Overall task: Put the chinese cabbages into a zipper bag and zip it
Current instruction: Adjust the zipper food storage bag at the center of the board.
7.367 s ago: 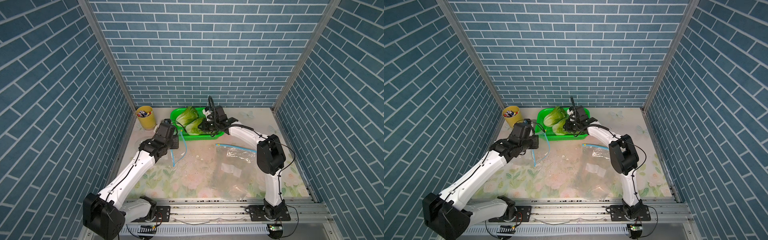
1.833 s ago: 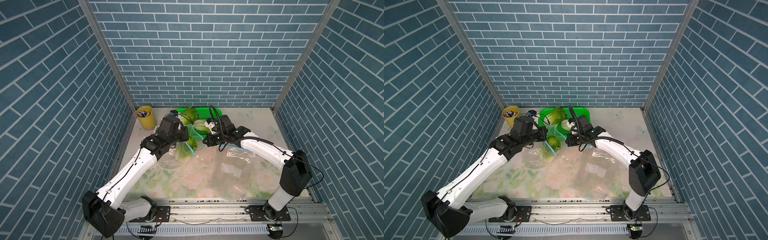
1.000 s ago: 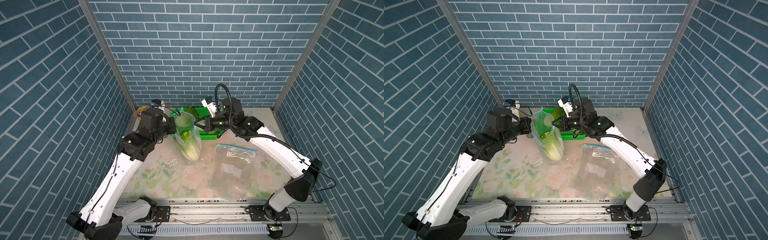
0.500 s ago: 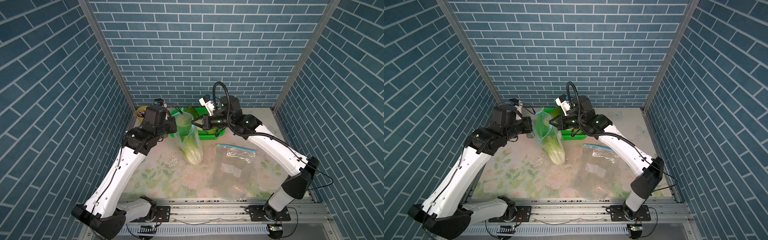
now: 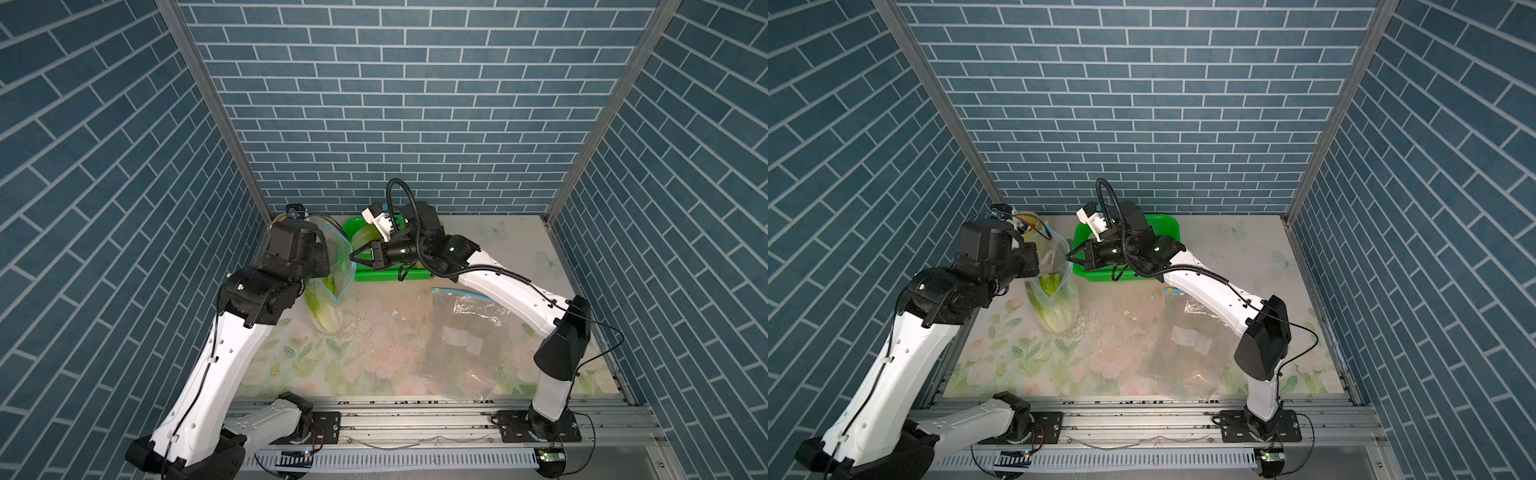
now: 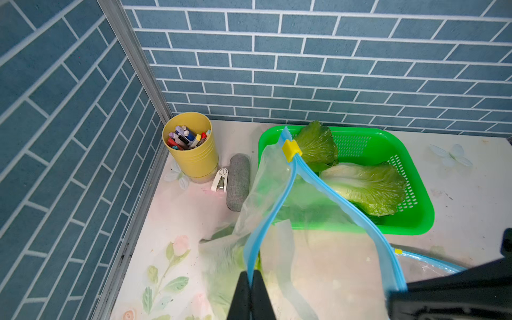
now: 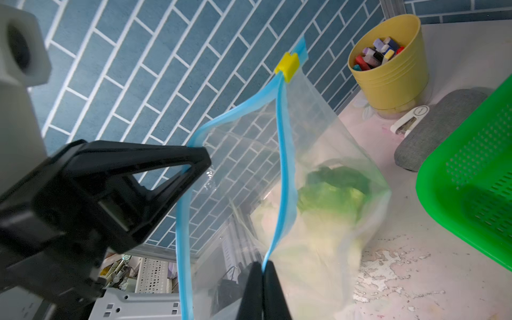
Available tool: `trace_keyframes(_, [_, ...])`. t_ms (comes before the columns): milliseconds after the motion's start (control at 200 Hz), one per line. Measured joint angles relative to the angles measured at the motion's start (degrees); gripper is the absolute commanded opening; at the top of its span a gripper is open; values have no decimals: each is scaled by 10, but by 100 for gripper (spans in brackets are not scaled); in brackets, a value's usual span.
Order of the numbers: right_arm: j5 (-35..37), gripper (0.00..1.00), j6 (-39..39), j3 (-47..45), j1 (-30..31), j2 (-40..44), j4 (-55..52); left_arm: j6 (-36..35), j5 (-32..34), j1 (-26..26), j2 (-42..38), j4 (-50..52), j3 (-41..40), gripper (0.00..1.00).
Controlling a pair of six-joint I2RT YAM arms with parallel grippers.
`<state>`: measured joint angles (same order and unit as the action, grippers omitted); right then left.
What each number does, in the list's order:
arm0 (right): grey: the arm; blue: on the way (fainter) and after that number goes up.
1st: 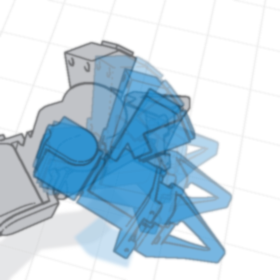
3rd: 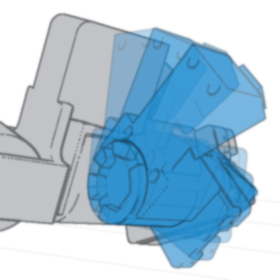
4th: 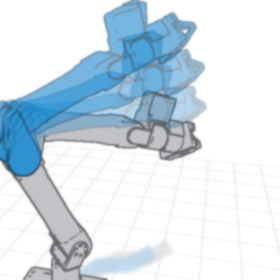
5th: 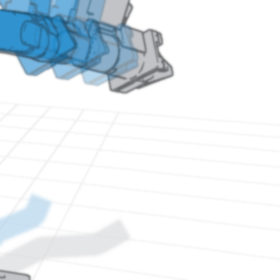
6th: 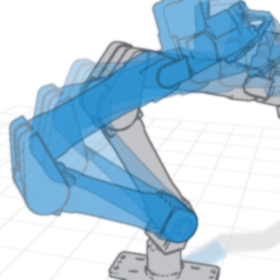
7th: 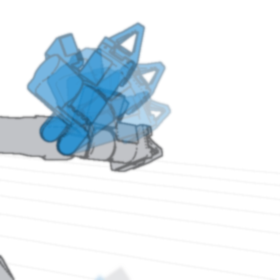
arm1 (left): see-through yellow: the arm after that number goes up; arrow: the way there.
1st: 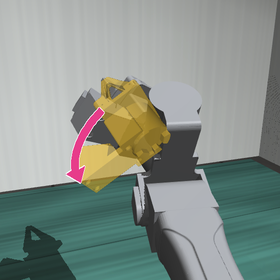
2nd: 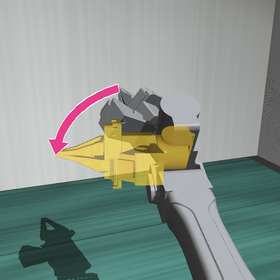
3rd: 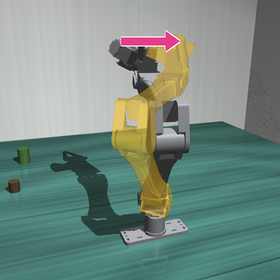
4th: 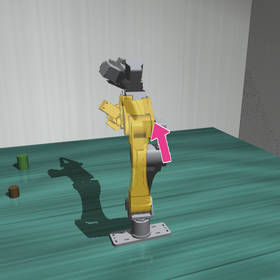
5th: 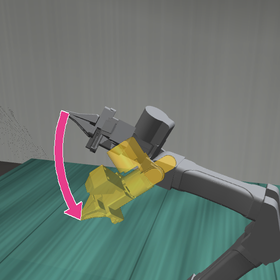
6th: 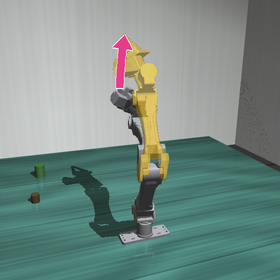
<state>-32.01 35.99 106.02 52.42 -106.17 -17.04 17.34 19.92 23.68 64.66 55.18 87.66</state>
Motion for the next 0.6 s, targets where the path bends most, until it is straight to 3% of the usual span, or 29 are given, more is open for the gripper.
trace_keyframes(250, [78,0,-2,-76,-7,1,-27,24,-40,2,50,-49,-87,0])
trace_keyframes(425, [137,20,-15,-137,-10,27,-46,40,-50,24,93,-84,-96,0])
trace_keyframes(600, [173,27,-31,-157,-22,77,-51,51,-60,42,101,-118,-96,0])
